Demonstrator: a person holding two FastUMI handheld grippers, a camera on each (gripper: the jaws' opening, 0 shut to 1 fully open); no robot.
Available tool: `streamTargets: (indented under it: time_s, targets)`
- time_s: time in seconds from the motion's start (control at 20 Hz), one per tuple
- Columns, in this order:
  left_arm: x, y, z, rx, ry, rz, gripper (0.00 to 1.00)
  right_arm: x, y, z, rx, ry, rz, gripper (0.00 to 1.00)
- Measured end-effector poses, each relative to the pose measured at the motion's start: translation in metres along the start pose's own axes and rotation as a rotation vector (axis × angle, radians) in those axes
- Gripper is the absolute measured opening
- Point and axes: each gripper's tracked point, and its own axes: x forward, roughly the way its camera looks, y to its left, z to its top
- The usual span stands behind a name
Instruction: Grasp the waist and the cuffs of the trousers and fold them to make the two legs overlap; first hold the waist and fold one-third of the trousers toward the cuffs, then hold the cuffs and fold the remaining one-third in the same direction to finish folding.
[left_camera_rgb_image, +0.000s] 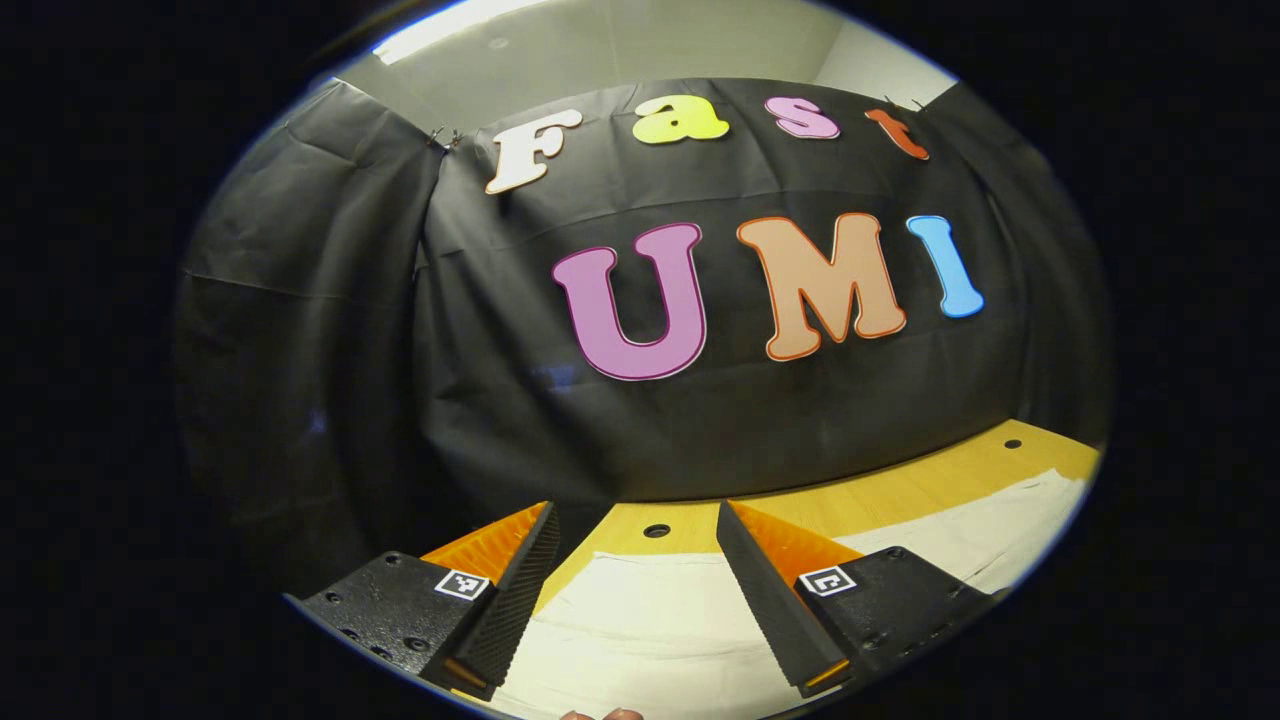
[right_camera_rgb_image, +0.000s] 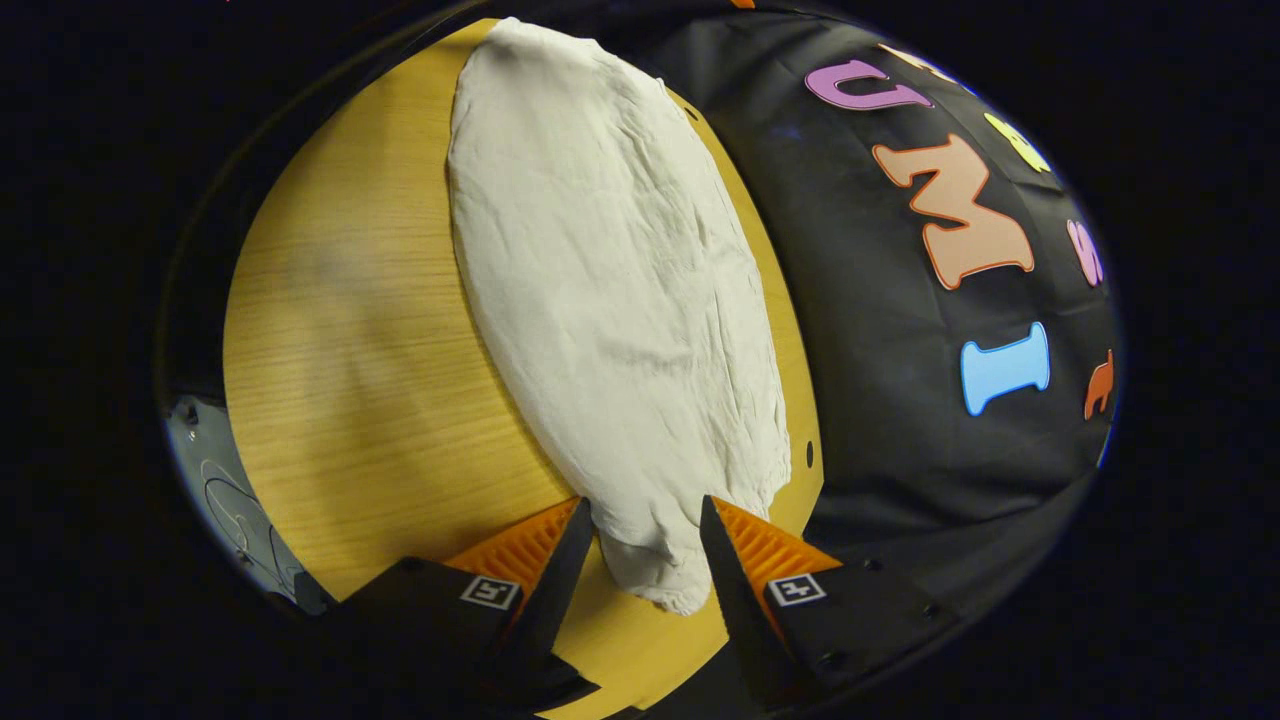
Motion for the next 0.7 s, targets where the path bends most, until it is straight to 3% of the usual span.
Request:
streamTargets:
  time_s: [0.15,0.3,0.5,0.7]
  targets:
    - [-0.004,0.002,-0.016,0.045,0.024,-0.010,0.96,0.008,0.007,0.002,0.009,0.014,0.038,0.58]
    - [-0.009,0.009,-0.035,0.090,0.061,-0.017,0.96,0.010,0.013,0.003,0.007,0.028,0.038,0.16]
    - [-0.020,0.023,-0.067,0.215,0.113,-0.044,0.96,0.014,0.013,0.000,0.061,0.036,0.030,0.11]
    - [-0.035,0.044,-0.097,0.355,0.167,-0.075,0.96,0.014,0.013,0.001,0.013,0.028,0.009,0.12]
